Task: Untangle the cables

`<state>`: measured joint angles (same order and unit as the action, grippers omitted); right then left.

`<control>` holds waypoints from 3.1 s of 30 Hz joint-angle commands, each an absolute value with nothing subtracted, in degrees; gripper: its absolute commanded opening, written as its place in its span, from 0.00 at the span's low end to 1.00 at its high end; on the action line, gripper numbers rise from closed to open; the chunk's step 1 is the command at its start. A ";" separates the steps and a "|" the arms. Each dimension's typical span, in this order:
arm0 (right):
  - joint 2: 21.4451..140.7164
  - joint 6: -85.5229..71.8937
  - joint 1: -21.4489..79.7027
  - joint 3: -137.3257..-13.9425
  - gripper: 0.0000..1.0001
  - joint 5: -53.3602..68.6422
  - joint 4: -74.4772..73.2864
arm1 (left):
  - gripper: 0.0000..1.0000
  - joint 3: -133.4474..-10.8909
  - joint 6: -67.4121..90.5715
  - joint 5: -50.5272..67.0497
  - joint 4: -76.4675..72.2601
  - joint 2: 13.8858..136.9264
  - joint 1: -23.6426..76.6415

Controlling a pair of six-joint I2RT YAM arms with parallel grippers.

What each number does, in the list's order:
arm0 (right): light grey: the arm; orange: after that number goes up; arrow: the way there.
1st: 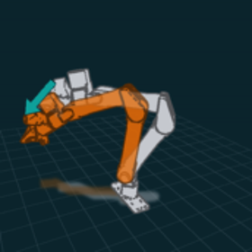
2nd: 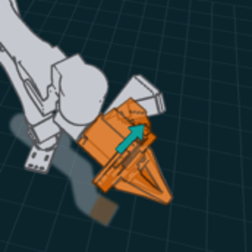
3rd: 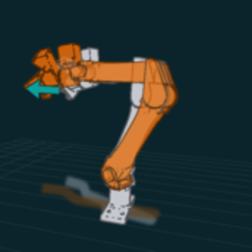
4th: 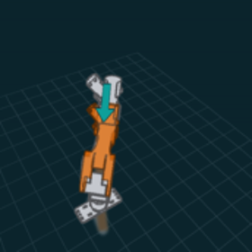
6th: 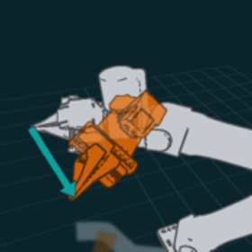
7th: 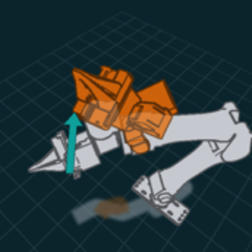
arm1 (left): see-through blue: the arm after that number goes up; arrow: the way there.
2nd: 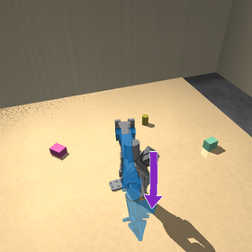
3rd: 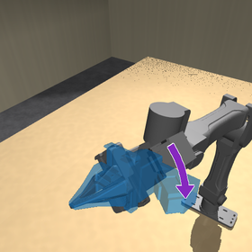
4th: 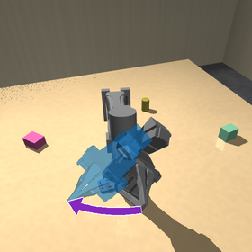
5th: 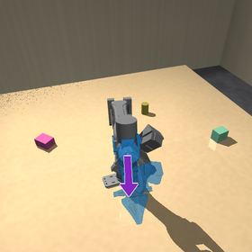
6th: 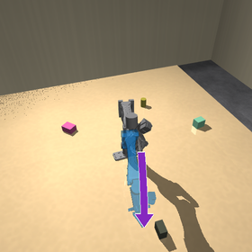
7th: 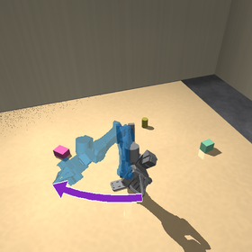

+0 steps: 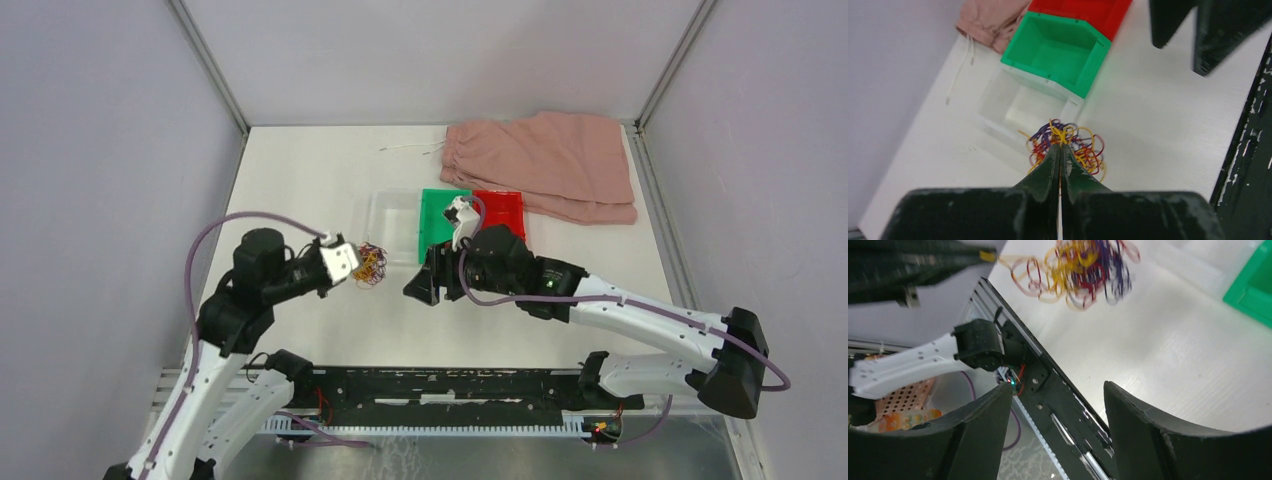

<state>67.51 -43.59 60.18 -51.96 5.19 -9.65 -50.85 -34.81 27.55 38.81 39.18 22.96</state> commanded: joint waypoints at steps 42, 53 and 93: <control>78.99 -47.74 59.70 -60.74 0.80 16.95 7.15 | 0.03 -43.67 -60.40 46.31 33.78 18.02 22.90; 83.65 -49.23 62.30 -62.21 0.80 18.92 10.94 | 0.03 -43.95 -58.92 47.32 30.82 18.37 22.94; 94.00 -48.33 60.41 -47.45 0.79 5.81 19.13 | 0.03 -63.54 -7.05 40.88 -1.59 33.81 22.91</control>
<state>94.43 -50.61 60.53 -49.71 10.28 21.17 -58.02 -13.47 43.18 10.02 32.21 22.90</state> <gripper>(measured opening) 0.791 0.031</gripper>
